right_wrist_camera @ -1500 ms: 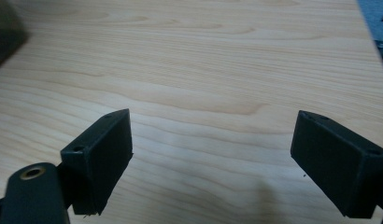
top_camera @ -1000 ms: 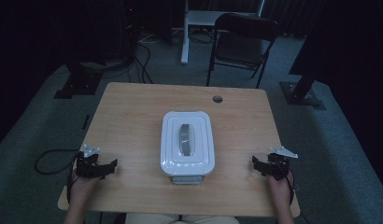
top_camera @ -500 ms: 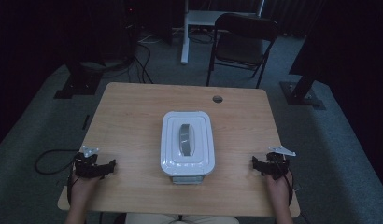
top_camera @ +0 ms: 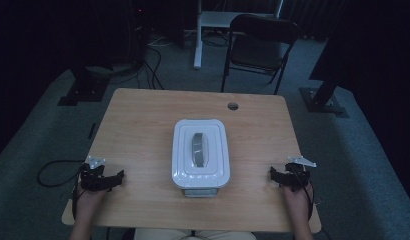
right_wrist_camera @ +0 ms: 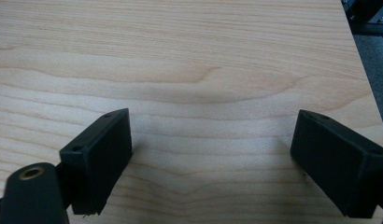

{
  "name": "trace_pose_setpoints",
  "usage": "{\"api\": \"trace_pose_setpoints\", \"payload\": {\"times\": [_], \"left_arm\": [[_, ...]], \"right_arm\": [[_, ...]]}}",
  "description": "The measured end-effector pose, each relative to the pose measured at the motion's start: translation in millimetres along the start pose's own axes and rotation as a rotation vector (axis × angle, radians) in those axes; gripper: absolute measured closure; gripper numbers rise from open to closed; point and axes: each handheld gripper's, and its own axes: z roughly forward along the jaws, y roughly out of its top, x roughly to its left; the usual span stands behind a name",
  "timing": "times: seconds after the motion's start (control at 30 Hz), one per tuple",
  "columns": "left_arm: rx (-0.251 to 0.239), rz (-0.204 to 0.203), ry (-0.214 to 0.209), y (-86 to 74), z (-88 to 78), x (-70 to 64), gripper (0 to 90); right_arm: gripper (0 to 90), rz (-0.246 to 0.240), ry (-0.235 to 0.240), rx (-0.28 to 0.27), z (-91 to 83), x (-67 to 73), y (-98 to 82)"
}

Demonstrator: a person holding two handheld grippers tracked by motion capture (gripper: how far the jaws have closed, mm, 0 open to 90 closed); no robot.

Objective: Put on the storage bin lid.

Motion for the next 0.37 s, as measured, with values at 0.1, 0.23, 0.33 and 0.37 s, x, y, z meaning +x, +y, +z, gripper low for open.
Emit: {"api": "trace_pose_setpoints", "payload": {"times": [0.1, 0.23, 0.33, 0.37], "left_arm": [[0.0, -0.003, 0.001, -0.4, -0.3, -0.4, 10.5], [0.0, -0.003, 0.0, -0.4, -0.4, -0.2, 10.5], [0.0, -0.004, 0.0, -0.5, -0.4, -0.2, 10.5], [0.001, -0.002, 0.001, -0.5, -0.5, -0.3, 10.5]], "right_arm": [[12.3, 0.001, -0.001, 0.0, -0.1, 0.0, -0.1], [12.3, 0.003, -0.003, 0.0, -0.1, -0.2, -0.1], [12.6, 0.009, -0.006, -0.001, -0.1, -0.2, -0.1], [12.6, 0.01, -0.008, -0.001, -0.1, -0.4, -0.2]]}}
